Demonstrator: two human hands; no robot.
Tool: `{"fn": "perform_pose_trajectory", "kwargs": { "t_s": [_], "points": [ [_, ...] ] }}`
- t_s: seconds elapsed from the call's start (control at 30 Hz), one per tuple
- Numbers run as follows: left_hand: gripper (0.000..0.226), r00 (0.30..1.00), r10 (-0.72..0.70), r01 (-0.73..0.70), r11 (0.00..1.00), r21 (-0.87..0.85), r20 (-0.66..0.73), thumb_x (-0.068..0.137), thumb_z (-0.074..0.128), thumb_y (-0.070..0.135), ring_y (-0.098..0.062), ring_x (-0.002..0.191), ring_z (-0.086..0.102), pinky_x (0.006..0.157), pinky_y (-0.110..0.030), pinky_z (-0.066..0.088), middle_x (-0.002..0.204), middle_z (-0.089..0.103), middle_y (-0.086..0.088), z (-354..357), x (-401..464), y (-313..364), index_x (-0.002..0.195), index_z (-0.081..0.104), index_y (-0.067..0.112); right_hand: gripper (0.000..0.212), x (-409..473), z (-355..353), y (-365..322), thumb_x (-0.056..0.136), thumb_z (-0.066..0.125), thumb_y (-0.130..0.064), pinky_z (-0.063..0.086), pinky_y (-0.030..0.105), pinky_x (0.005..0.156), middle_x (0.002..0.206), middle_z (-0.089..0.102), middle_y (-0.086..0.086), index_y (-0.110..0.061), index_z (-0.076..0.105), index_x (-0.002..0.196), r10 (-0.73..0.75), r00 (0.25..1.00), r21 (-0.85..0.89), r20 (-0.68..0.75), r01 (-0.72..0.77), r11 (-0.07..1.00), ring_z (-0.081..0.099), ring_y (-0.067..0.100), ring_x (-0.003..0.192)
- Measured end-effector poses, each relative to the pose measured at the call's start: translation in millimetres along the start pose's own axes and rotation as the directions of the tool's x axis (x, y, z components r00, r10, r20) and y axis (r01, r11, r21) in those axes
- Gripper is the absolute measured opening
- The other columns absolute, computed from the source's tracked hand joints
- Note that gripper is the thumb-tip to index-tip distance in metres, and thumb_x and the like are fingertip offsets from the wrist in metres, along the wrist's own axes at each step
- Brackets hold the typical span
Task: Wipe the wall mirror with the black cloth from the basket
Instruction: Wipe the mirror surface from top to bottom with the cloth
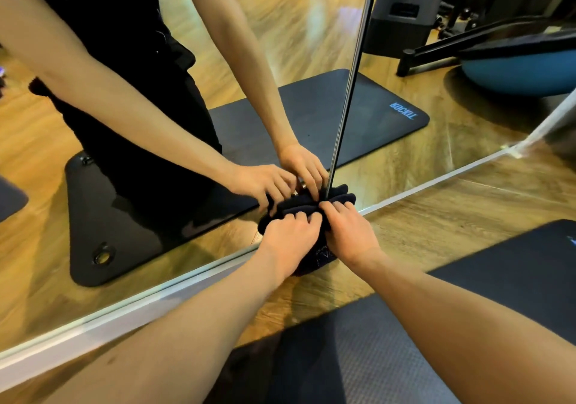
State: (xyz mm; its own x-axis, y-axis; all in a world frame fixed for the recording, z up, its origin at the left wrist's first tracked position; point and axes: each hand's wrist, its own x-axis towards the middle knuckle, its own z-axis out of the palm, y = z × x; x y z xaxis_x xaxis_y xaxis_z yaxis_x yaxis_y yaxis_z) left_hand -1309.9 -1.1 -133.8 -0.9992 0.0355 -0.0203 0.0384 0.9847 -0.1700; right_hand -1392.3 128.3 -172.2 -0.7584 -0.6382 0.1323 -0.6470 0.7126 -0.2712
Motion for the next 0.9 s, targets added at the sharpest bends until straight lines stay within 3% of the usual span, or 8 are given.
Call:
{"fn": "perform_pose_trajectory", "kwargs": {
  "t_s": [0.1, 0.2, 0.27, 0.4, 0.6, 0.7, 0.8, 0.9],
  "points": [
    [0.06, 0.997, -0.033, 0.028, 0.997, -0.069, -0.074, 0.099, 0.055, 0.007, -0.027, 0.101, 0.072, 0.07, -0.039, 0.057, 0.119, 0.065, -0.009, 0.8, 6.5, -4.2, 0.15, 0.023, 0.007, 0.04, -2.6, -3.4, -3.9, 0.083, 0.067, -0.007, 0.053, 0.043, 0.067, 0.108, 0.059, 0.009, -0.01, 0.063, 0.123, 0.014, 1.0, -0.015, -0.008, -0.014, 1.0, 0.053, 0.031, 0.095],
    [0.03, 0.998, -0.011, 0.009, 0.999, -0.035, -0.058, 0.102, 0.048, 0.006, -0.026, 0.106, 0.071, 0.076, -0.038, 0.058, 0.121, 0.065, -0.009, -3.4, 9.3, -0.8, 0.132, 0.044, 0.006, 0.021, -4.8, -8.8, -7.4, 0.085, 0.066, -0.013, 0.049, 0.041, 0.062, 0.104, 0.056, 0.009, -0.01, 0.068, 0.106, 0.024, 1.0, -0.063, -0.009, -0.025, 0.998, 0.052, 0.031, 0.092],
    [0.024, 1.0, -0.003, 0.003, 1.0, -0.01, -0.028, 0.103, 0.043, 0.005, -0.027, 0.107, 0.07, 0.077, -0.038, 0.057, 0.121, 0.064, -0.008, -4.7, 8.4, 1.3, 0.126, 0.049, 0.007, 0.016, -9.9, -14.7, -9.5, 0.087, 0.063, -0.015, 0.041, 0.038, 0.062, 0.107, 0.053, 0.01, -0.008, 0.066, 0.101, 0.023, 0.999, -0.125, 0.048, -0.017, 0.992, 0.052, 0.032, 0.097],
    [0.026, 0.997, 0.072, -0.07, 0.996, -0.047, 0.035, 0.103, 0.047, 0.007, -0.027, 0.112, 0.066, 0.079, -0.038, 0.055, 0.124, 0.06, -0.007, -21.0, 15.9, 3.0, 0.128, 0.051, 0.01, 0.02, -18.1, -42.7, -13.7, 0.094, 0.059, -0.02, 0.034, 0.034, 0.066, 0.119, 0.046, 0.009, -0.007, 0.063, 0.109, 0.107, 0.985, -0.211, 0.133, -0.078, 0.974, 0.047, 0.029, 0.111],
    [0.028, 0.979, 0.172, -0.149, 0.969, -0.195, 0.108, 0.098, 0.058, 0.021, -0.029, 0.113, 0.06, 0.075, -0.037, 0.045, 0.121, 0.056, -0.009, -75.6, 56.7, 26.0, 0.123, 0.054, 0.011, 0.024, -20.5, -115.0, 0.7, 0.096, 0.059, -0.024, 0.042, 0.036, 0.072, 0.125, 0.043, 0.007, -0.009, 0.062, 0.115, 0.294, 0.938, -0.261, 0.184, -0.242, 0.934, 0.046, 0.028, 0.117],
    [0.03, 0.962, 0.244, -0.207, 0.944, -0.257, 0.121, 0.095, 0.059, 0.028, -0.031, 0.116, 0.052, 0.083, -0.039, 0.046, 0.118, 0.054, -0.011, -119.1, 95.9, 62.2, 0.118, 0.056, 0.01, 0.034, -21.6, -167.7, 44.3, 0.098, 0.053, -0.036, 0.041, 0.039, 0.092, 0.13, 0.056, 0.001, -0.017, 0.058, 0.126, 0.349, 0.912, -0.385, 0.215, -0.249, 0.889, 0.043, 0.028, 0.127],
    [0.032, 0.955, 0.269, -0.226, 0.933, -0.279, 0.127, 0.092, 0.058, 0.032, -0.031, 0.121, 0.041, 0.09, -0.041, 0.043, 0.122, 0.046, -0.011, -162.9, 147.7, 110.1, 0.116, 0.059, 0.011, 0.036, -25.6, -221.9, 106.8, 0.098, 0.051, -0.038, 0.034, 0.042, 0.102, 0.131, 0.061, 0.0, -0.02, 0.055, 0.129, 0.391, 0.891, -0.424, 0.23, -0.27, 0.865, 0.043, 0.027, 0.13],
    [0.023, 0.935, 0.289, -0.211, 0.919, -0.334, 0.205, 0.091, 0.056, 0.03, -0.032, 0.113, 0.053, 0.083, -0.04, 0.041, 0.117, 0.055, -0.01, -214.6, 189.4, 163.4, 0.109, 0.057, 0.015, 0.04, -42.0, -281.1, 168.3, 0.097, 0.053, -0.035, 0.032, 0.044, 0.107, 0.137, 0.057, 0.002, -0.023, 0.051, 0.136, 0.421, 0.871, -0.373, 0.255, -0.313, 0.873, 0.046, 0.027, 0.132]
  ]
}}
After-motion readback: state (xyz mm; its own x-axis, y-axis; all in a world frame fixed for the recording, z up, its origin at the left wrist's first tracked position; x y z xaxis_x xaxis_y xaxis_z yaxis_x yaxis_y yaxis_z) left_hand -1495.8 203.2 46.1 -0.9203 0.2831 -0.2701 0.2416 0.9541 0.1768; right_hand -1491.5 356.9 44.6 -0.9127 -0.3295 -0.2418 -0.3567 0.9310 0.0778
